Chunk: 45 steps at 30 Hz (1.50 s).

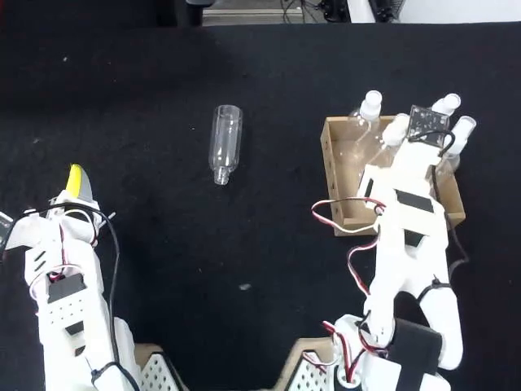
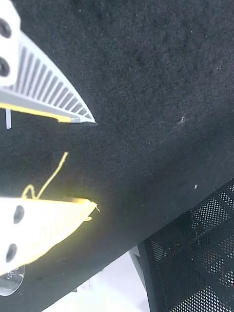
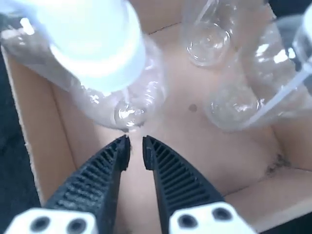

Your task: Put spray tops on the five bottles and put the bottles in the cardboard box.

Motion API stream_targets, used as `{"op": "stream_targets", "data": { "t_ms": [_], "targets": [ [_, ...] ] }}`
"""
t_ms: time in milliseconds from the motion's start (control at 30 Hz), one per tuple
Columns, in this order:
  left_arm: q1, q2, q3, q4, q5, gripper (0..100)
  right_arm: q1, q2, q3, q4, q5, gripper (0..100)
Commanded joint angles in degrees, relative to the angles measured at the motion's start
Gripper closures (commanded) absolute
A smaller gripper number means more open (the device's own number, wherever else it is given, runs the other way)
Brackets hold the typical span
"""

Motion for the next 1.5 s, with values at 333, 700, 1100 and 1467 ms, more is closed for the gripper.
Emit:
{"op": "stream_targets", "data": {
  "t_ms": [333,700,1100,1467],
  "targets": [
    [-0.4,-0.88,-3.12,-1.05,0.44,77,-2.64,2.15,-4.44,0.0,-0.18,98.8],
    [-0.4,-0.88,-3.21,-1.05,0.44,77,-0.18,9.71,-9.71,0.09,-0.35,98.8],
    [-0.4,-0.88,-3.21,-1.05,0.44,77,0.09,10.24,-9.63,-2.37,-0.53,98.8],
    [-0.4,-0.88,-3.21,-1.05,0.44,77,0.26,10.24,-9.36,-3.69,-0.53,98.8]
  ]
}}
